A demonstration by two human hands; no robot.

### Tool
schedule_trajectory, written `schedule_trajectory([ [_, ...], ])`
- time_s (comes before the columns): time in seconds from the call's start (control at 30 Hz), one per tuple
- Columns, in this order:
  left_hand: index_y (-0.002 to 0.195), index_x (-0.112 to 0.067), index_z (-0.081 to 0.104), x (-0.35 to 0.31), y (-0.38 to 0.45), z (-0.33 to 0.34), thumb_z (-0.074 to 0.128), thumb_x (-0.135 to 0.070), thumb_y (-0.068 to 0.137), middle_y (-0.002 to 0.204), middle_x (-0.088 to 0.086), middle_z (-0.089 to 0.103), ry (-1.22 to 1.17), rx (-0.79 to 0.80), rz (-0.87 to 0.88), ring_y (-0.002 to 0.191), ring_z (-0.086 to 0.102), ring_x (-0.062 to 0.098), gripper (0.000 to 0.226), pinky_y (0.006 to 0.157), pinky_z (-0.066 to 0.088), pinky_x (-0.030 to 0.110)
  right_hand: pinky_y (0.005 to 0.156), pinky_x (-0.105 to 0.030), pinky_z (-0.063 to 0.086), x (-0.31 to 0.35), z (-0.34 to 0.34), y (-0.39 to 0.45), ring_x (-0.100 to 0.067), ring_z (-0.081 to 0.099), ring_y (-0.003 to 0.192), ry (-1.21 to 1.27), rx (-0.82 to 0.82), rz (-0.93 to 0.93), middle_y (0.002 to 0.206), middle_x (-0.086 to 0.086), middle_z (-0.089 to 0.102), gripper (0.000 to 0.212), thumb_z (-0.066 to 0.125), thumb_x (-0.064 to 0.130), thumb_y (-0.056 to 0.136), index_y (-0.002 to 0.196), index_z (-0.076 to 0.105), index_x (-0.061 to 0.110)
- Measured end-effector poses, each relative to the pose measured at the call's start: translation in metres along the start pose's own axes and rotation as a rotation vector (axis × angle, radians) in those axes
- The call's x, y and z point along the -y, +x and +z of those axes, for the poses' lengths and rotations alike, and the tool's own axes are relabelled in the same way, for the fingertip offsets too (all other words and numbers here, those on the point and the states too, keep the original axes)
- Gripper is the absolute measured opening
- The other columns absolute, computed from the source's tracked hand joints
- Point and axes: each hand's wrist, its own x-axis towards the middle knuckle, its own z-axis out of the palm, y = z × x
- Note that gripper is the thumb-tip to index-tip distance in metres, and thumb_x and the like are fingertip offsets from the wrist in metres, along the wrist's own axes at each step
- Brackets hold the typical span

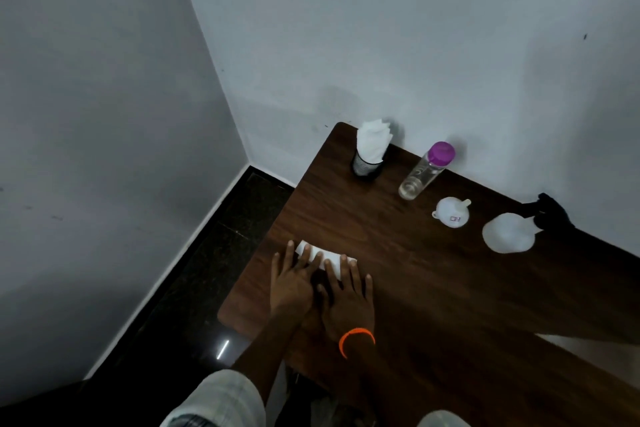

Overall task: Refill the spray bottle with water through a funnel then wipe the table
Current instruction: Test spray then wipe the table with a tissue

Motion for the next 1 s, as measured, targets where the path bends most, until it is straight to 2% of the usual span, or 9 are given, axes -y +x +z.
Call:
schedule_trajectory([
  [0.13,0.156,-0.042,0.031,-0.010,0.049,-0.016,0.041,-0.051,0.092,0.167,-0.006,0.027,-0.003,0.008,0.034,0.157,0.001,0.031,0.065,0.123,0.004,0.053,0.124,-0.050,0.001,-0.014,-0.015,0.044,-0.019,0.001,0.157,0.024,-0.010,0.010,0.171,0.001,0.009,0.059,0.023,0.056,0.103,0.159,0.012,0.044],
  [0.23,0.159,-0.044,0.019,-0.021,0.081,-0.032,0.041,-0.052,0.097,0.170,-0.008,0.013,-0.011,-0.014,0.042,0.157,-0.009,0.030,0.066,0.125,0.001,0.052,0.125,-0.052,0.005,-0.025,-0.022,0.078,-0.020,0.002,0.158,0.036,-0.042,0.034,0.170,0.000,0.008,0.059,0.023,0.055,0.103,0.160,0.013,0.043],
  [0.37,0.159,-0.044,0.017,-0.036,0.121,-0.048,0.041,-0.050,0.099,0.170,-0.010,0.012,-0.022,-0.036,0.050,0.157,-0.009,0.030,0.065,0.124,0.002,0.052,0.122,-0.050,0.005,-0.040,-0.024,0.121,-0.021,0.012,0.157,0.031,-0.098,0.074,0.169,0.000,0.017,0.058,0.030,0.054,0.102,0.158,0.023,0.042],
  [0.6,0.159,-0.043,0.016,-0.065,0.172,-0.061,0.046,-0.048,0.099,0.171,-0.009,0.008,-0.053,-0.025,0.087,0.157,-0.011,0.029,0.067,0.125,0.000,0.053,0.122,-0.051,0.006,-0.073,-0.039,0.164,-0.023,0.019,0.155,0.019,-0.165,0.080,0.168,-0.001,0.023,0.057,0.037,0.054,0.102,0.157,0.028,0.040],
  [0.83,0.159,-0.042,0.020,-0.092,0.188,-0.056,0.047,-0.046,0.099,0.171,-0.008,0.010,-0.034,-0.037,0.156,0.157,-0.007,0.029,0.066,0.124,0.003,0.054,0.124,-0.053,0.010,-0.104,-0.054,0.165,-0.024,0.015,0.156,-0.011,-0.153,0.108,0.169,-0.003,0.020,0.059,0.033,0.056,0.103,0.159,0.023,0.039],
  [1.0,0.160,-0.040,0.019,-0.102,0.177,-0.051,0.047,-0.048,0.098,0.171,-0.006,0.011,0.024,-0.042,0.219,0.157,-0.006,0.030,0.067,0.124,0.005,0.053,0.126,-0.050,0.001,-0.105,-0.053,0.144,-0.022,0.004,0.158,0.019,-0.109,0.175,0.170,-0.002,0.011,0.061,0.025,0.058,0.103,0.160,0.013,0.039],
])
